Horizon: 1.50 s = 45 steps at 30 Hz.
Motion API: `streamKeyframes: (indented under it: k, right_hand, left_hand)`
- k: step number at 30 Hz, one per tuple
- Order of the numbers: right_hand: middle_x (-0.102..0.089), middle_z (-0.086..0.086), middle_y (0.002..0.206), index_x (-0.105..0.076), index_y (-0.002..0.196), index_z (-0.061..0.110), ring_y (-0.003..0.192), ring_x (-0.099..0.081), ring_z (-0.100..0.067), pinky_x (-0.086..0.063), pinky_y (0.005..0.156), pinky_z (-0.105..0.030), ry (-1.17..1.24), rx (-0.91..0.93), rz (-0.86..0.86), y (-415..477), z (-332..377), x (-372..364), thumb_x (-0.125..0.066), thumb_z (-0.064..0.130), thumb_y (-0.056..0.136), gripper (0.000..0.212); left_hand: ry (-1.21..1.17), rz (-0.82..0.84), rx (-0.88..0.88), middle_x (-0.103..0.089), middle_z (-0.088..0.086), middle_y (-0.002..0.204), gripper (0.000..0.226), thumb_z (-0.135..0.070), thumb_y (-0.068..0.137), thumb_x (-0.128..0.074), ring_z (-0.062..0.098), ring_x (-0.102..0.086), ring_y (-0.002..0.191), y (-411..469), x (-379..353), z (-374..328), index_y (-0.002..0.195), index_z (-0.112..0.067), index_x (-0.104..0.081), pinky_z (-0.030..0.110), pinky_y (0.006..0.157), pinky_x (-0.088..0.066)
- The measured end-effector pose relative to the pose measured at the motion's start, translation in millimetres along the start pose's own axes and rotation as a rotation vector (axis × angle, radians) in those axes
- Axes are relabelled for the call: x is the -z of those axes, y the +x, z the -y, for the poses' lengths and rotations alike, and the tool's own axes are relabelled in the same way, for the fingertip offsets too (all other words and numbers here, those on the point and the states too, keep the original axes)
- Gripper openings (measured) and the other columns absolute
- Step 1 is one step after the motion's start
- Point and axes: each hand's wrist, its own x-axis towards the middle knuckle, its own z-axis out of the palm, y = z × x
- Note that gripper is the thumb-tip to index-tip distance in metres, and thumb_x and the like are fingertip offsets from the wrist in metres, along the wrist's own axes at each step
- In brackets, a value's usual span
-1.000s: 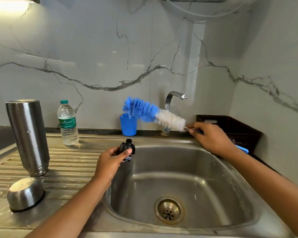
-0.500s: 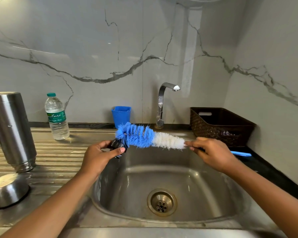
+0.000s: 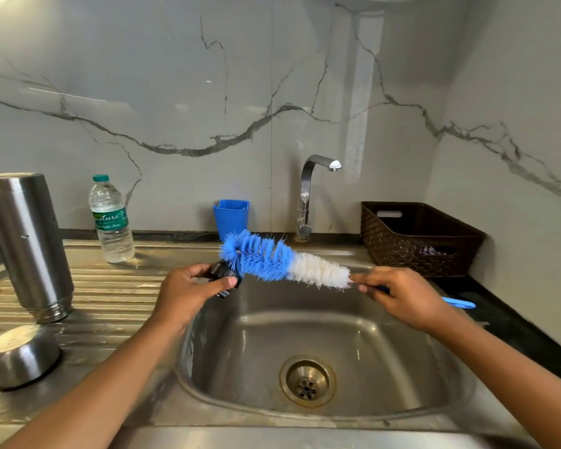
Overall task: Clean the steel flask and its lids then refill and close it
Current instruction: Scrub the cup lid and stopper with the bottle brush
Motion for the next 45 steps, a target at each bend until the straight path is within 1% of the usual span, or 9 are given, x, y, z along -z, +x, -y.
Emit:
streamKeyframes:
  k: [2,7,12,16,26,30,36,41,45]
  right_hand:
    - [-0.069,0.008,0.110,-0.065,0.119,0.031,0.101,-0.064,-0.014,-0.050,0.085,-0.034,-0.019,0.004,0.009,1,7,-7,-0.059,0.024,0.091,0.029]
    - [-0.069,0.011,0.112,-0.065,0.119,0.028,0.101,-0.063,-0.009,-0.046,0.083,-0.023,-0.010,0.025,0.011,3,3,3,-0.060,0.023,0.091,0.029]
    - [-0.070,0.008,0.107,-0.064,0.121,0.028,0.097,-0.063,-0.011,-0.040,0.075,-0.018,-0.031,0.056,0.037,4,13,-13,-0.058,0.023,0.092,0.030]
    - [-0.068,0.013,0.104,-0.065,0.120,0.025,0.088,-0.052,0.007,-0.032,0.069,-0.005,0.023,0.017,0.052,4,9,-3,-0.059,0.020,0.092,0.029]
    - [-0.066,0.009,0.117,-0.067,0.117,0.018,0.105,-0.056,0.007,-0.045,0.095,-0.018,0.112,0.031,0.136,2,6,-5,-0.062,0.020,0.091,0.027]
    - [-0.064,0.025,0.100,-0.067,0.116,0.016,0.080,-0.048,0.030,-0.038,0.080,0.000,0.162,0.038,0.149,-3,7,-14,-0.062,0.019,0.091,0.027]
    - [-0.064,0.012,0.118,-0.066,0.118,0.020,0.107,-0.055,0.006,-0.040,0.095,-0.012,0.123,-0.027,0.098,2,5,-17,-0.061,0.020,0.091,0.028]
    - [-0.065,0.015,0.109,-0.066,0.118,0.020,0.068,-0.057,0.013,-0.042,0.071,-0.006,0.269,-0.183,-0.006,4,-5,-9,-0.061,0.017,0.091,0.027]
    - [-0.062,0.019,0.107,-0.067,0.115,0.017,0.078,-0.053,0.024,-0.039,0.076,0.000,0.236,-0.070,-0.019,-3,-5,3,-0.064,0.014,0.088,0.027]
  left_hand:
    - [0.023,0.031,-0.009,-0.074,0.000,0.084,0.034,-0.015,0.064,-0.085,0.014,-0.068,0.075,-4,-6,-1,0.095,-0.019,-0.073,0.020,0.070,-0.048]
    - [0.008,-0.034,-0.013,-0.071,-0.002,0.083,0.032,-0.010,0.066,-0.084,-0.005,-0.063,0.060,2,-1,-1,0.095,-0.013,-0.070,0.005,0.057,-0.044]
    - [0.064,0.018,0.006,-0.074,-0.006,0.084,0.033,-0.021,0.061,-0.087,0.009,-0.068,0.080,-2,-9,4,0.091,-0.021,-0.074,0.019,0.069,-0.045]
    - [-0.037,-0.037,0.034,-0.074,0.001,0.082,0.030,-0.017,0.063,-0.085,0.019,-0.069,0.080,0,-3,5,0.090,-0.015,-0.073,0.023,0.073,-0.049]
    - [-0.001,-0.009,0.002,-0.074,0.000,0.079,0.032,-0.024,0.061,-0.088,0.014,-0.068,0.074,-2,-8,4,0.089,-0.019,-0.074,0.029,0.080,-0.053]
    - [0.014,0.028,-0.004,-0.074,-0.004,0.075,0.038,-0.032,0.053,-0.091,0.013,-0.070,0.074,-4,-12,4,0.086,-0.023,-0.074,0.021,0.074,-0.052]
    - [0.056,0.038,-0.011,-0.074,-0.008,0.077,0.031,-0.029,0.057,-0.090,0.013,-0.070,0.078,-4,-10,5,0.082,-0.030,-0.073,0.030,0.081,-0.052]
    - [0.042,0.034,0.009,-0.075,-0.004,0.081,0.030,-0.026,0.062,-0.087,0.016,-0.070,0.084,1,-8,7,0.089,-0.022,-0.076,0.036,0.088,-0.052]
    - [0.015,0.012,0.016,-0.075,0.000,0.078,0.028,-0.022,0.062,-0.088,0.018,-0.071,0.079,0,-7,7,0.087,-0.021,-0.075,0.036,0.086,-0.053]
